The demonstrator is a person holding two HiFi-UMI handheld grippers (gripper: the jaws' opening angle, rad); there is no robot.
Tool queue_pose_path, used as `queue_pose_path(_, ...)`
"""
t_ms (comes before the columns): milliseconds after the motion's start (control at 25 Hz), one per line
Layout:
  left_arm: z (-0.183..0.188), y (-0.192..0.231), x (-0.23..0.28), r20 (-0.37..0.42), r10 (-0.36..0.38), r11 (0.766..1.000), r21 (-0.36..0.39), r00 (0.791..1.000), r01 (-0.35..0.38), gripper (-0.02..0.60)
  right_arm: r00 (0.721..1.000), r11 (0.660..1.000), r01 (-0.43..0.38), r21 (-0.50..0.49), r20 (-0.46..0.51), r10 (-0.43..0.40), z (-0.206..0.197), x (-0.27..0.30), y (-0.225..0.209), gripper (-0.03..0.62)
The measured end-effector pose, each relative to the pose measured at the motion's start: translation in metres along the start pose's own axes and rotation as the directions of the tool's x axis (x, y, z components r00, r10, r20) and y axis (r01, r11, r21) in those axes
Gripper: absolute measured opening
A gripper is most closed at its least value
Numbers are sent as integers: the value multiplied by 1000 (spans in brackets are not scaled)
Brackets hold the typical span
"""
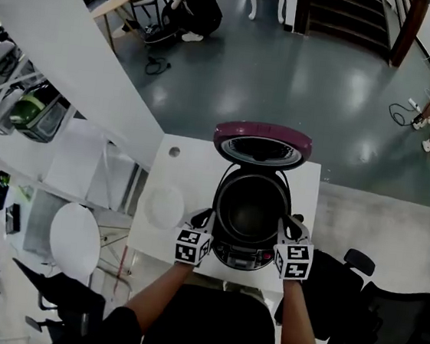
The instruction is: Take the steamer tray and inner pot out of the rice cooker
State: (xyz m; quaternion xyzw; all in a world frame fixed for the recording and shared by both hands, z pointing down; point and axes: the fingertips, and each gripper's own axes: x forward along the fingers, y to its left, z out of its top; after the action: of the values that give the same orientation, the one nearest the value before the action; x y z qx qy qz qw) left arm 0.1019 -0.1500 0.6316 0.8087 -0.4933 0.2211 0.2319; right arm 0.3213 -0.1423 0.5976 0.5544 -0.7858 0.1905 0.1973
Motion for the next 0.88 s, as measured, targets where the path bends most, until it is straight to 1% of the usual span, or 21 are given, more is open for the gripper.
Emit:
queue_pose_path(80, -1, 2, 4, -16, 5, 1000, -2, 1000, -5, 9, 1000, 1000, -2, 19, -8, 2, 0, 6, -4, 8)
queue_pose_path(160, 3, 2, 12, -26, -11, 1000, 7, 1000, 11, 9, 1000, 999, 15, 28, -23, -15, -1, 12, -11, 8)
queue_pose_path(320, 9, 3, 29, -44, -49, 998, 34, 998, 51, 13, 996, 1000, 30, 9, -85, -29, -12, 25, -14, 11)
queue_pose_path(360, 10, 2, 33, -54, -61, 997, 41, 997, 63, 25, 995, 1000, 31, 4, -96, -31, -14, 27, -14, 15)
queue_pose_path(440, 11, 1, 42, -74, -77, 995, 65, 994, 82, 99, 993, 999, 35, 1, -114, -35, -16, 31, -15, 48)
queue_pose_path(520, 12, 2, 48, -90, -84, 992, 88, 992, 92, 113, 990, 999, 33, 9, -139, -32, -18, 36, -16, 104)
queue_pose_path(560, 12, 3, 50, -98, -85, 991, 95, 991, 95, 114, 987, 999, 31, 7, -156, -30, -20, 39, -16, 112)
queue_pose_path(600, 12, 4, 53, -106, -88, 990, 98, 990, 99, 121, 984, 999, 33, -5, -173, -34, -20, 41, -16, 123)
queue_pose_path(720, 12, 6, 61, -130, -95, 987, 116, 987, 111, 128, 975, 996, 58, -75, -211, -72, -19, 47, -17, 126)
queue_pose_path(800, 10, 6, 66, -154, -92, 981, 154, 984, 116, 128, 963, 987, 57, -151, -251, -94, -23, 52, -15, 126)
queue_pose_path(880, 6, 4, 72, -186, -79, 971, 210, 979, 118, 127, 951, 972, 45, -231, -287, -112, -29, 60, -14, 126)
